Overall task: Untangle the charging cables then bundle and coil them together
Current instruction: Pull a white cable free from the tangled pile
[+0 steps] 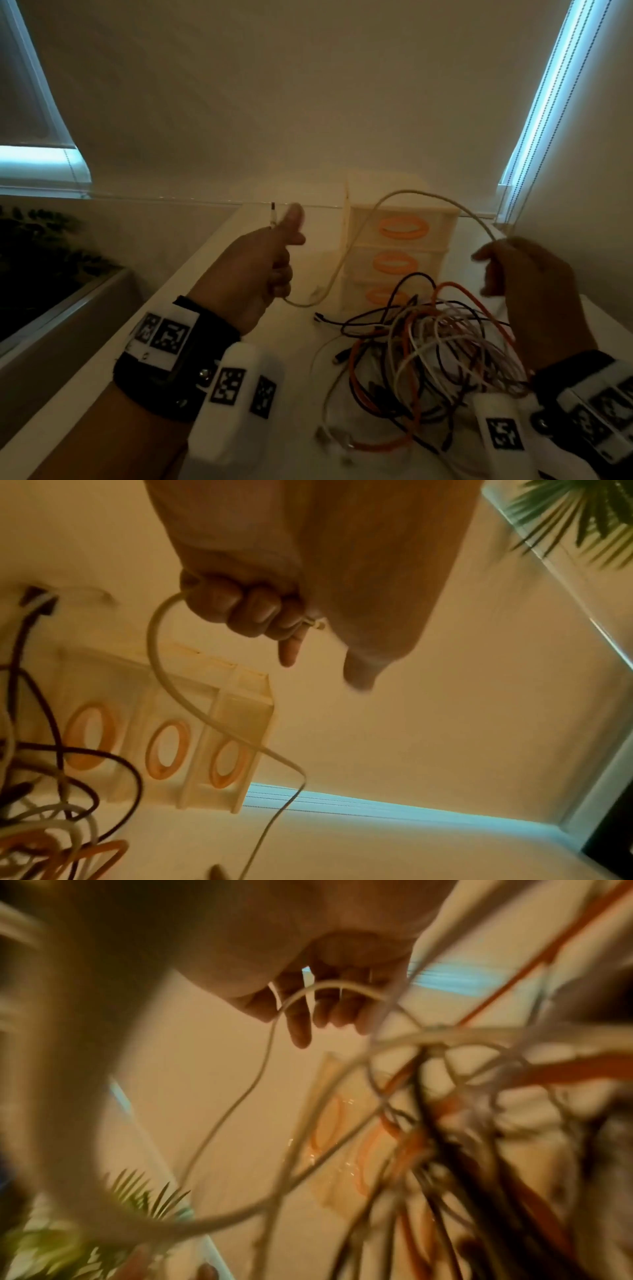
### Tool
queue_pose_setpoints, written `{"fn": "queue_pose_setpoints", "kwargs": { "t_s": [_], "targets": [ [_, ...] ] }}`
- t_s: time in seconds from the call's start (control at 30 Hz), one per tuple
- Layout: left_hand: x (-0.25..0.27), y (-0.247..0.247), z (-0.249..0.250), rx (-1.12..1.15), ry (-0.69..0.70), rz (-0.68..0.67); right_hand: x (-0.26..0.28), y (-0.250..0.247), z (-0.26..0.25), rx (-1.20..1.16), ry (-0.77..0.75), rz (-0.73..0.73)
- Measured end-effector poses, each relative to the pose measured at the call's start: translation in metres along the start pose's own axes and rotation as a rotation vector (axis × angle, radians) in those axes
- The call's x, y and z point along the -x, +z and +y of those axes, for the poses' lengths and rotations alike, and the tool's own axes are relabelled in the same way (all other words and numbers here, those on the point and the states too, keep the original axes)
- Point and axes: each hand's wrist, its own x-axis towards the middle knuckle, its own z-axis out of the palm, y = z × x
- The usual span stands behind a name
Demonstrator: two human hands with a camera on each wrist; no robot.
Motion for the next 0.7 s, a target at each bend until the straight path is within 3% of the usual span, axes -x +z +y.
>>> {"fn": "queue_pose_setpoints", "kwargs": {
  "t_s": [0.1, 0.17, 0.23, 0.3, 0.37, 0.43, 0.5, 0.6, 0.7],
  "targets": [
    [0.001, 0.000, 0.002, 0.228, 0.022, 0.016, 0.003, -0.001, -0.023, 0.132, -0.297, 0.058],
    [0.002, 0.002, 0.001, 0.303, 0.054, 0.014, 0.008, 0.003, -0.045, 0.203, -0.557, 0.012],
    [0.004, 0.006, 0.001, 0.365, 0.076, -0.034, 0.020, 0.016, -0.069, 0.344, -0.798, -0.125],
    [0.006, 0.011, -0.001, 0.455, 0.079, -0.122, 0.031, 0.031, -0.082, 0.469, -0.911, -0.348],
    [0.006, 0.013, -0.003, 0.534, 0.074, -0.199, 0.037, 0.042, -0.082, 0.521, -0.845, -0.596],
    [0.003, 0.012, -0.006, 0.578, 0.082, -0.226, 0.039, 0.045, -0.077, 0.510, -0.632, -0.879],
    [0.000, 0.009, -0.007, 0.630, 0.096, -0.208, 0.036, 0.042, -0.070, 0.391, -0.455, -1.041],
    [-0.006, -0.004, -0.006, 0.708, 0.106, -0.151, 0.029, 0.035, -0.058, 0.270, -0.330, -1.030],
    [-0.009, -0.018, -0.002, 0.737, 0.109, -0.089, 0.011, 0.026, -0.036, 0.366, -0.195, -1.001]
  ]
}}
